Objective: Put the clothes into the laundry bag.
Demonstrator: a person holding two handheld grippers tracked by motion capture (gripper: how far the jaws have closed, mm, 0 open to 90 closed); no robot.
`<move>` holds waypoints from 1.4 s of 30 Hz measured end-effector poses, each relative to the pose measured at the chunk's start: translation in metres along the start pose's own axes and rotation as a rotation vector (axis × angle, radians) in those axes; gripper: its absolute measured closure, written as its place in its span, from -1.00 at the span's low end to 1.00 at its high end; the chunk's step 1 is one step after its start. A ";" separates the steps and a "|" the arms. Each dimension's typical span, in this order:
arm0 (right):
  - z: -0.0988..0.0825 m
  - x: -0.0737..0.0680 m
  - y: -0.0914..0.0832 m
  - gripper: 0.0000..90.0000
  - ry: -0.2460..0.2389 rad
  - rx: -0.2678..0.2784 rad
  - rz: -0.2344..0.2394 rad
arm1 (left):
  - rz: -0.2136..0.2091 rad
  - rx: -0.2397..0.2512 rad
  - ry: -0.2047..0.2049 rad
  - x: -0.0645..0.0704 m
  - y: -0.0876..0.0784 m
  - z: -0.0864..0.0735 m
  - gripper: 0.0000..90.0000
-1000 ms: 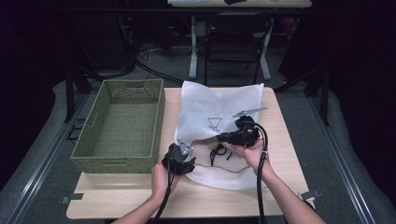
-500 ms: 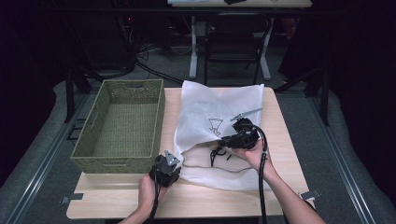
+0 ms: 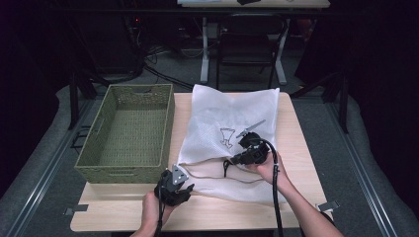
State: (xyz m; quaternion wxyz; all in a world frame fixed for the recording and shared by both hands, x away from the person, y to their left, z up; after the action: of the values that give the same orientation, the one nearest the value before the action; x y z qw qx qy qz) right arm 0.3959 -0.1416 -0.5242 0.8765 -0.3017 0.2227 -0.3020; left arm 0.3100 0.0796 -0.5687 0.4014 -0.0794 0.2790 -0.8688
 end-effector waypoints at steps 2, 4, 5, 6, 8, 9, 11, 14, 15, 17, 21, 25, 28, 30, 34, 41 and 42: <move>-0.001 -0.001 0.000 0.91 -0.003 -0.008 0.019 | 0.010 0.022 0.032 0.001 0.006 0.010 0.05; -0.003 -0.003 0.002 0.91 0.011 -0.020 0.030 | 0.019 0.035 0.025 0.000 0.014 0.018 -0.03; -0.003 -0.003 0.003 0.90 -0.005 -0.026 0.041 | 0.028 0.039 0.038 -0.001 0.020 0.022 -0.06; -0.004 -0.004 0.004 0.90 -0.003 -0.036 0.046 | 0.051 0.046 0.054 -0.002 0.029 0.027 -0.07; -0.006 -0.004 0.006 0.91 -0.009 -0.047 0.060 | 0.057 0.038 0.061 -0.001 0.044 0.032 -0.11; -0.006 -0.004 0.007 0.91 -0.003 -0.047 0.064 | 0.062 0.041 0.072 0.000 0.051 0.034 -0.12; -0.006 -0.003 0.007 0.91 0.001 -0.041 0.072 | 0.069 0.030 0.091 0.003 0.063 0.034 -0.13; -0.006 -0.003 0.005 0.91 0.025 -0.029 0.097 | 0.111 0.029 0.146 0.005 0.076 0.036 -0.12; -0.006 -0.003 0.005 0.91 0.018 -0.031 0.100 | 0.137 0.041 0.154 0.003 0.079 0.037 -0.08; -0.006 -0.004 0.006 0.91 0.037 -0.025 0.118 | 0.150 0.045 0.142 -0.001 0.085 0.039 0.23; -0.008 -0.006 0.008 0.92 0.019 -0.039 0.116 | 0.101 0.041 0.177 -0.005 0.083 0.042 0.83; -0.016 -0.006 0.018 0.91 -0.009 -0.099 0.125 | 0.007 -0.037 0.205 -0.007 0.074 0.035 0.89; -0.023 -0.008 0.028 0.91 -0.025 -0.147 0.133 | -0.043 -0.117 0.266 -0.006 0.070 0.024 0.89; -0.029 -0.011 0.035 0.90 -0.039 -0.184 0.140 | -0.071 -0.142 0.266 -0.006 0.069 0.020 0.89; -0.037 -0.012 0.044 0.88 -0.038 -0.222 0.152 | -0.133 -0.207 0.242 -0.005 0.069 0.013 0.89; -0.047 -0.001 0.056 0.82 -0.085 -0.274 0.117 | -0.168 -0.222 0.160 0.003 0.069 0.006 0.89; -0.047 0.002 0.057 0.82 -0.091 -0.276 0.107 | -0.175 -0.226 0.154 0.005 0.069 0.006 0.89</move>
State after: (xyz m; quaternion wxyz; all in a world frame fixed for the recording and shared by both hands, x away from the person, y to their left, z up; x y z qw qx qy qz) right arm 0.3930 -0.1256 -0.5962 0.8507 -0.4204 0.2378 -0.2076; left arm 0.3532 0.0374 -0.6021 0.2902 -0.0809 0.3968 -0.8670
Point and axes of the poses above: each handheld gripper's, and its own axes: y roughly forward along the jaws, z roughly out of its top, x roughly to its right, the point moved 5 cm from there along y, roughly forward along the jaws, and after that the axes turned 14 degrees about x, right-handed, at the moved point
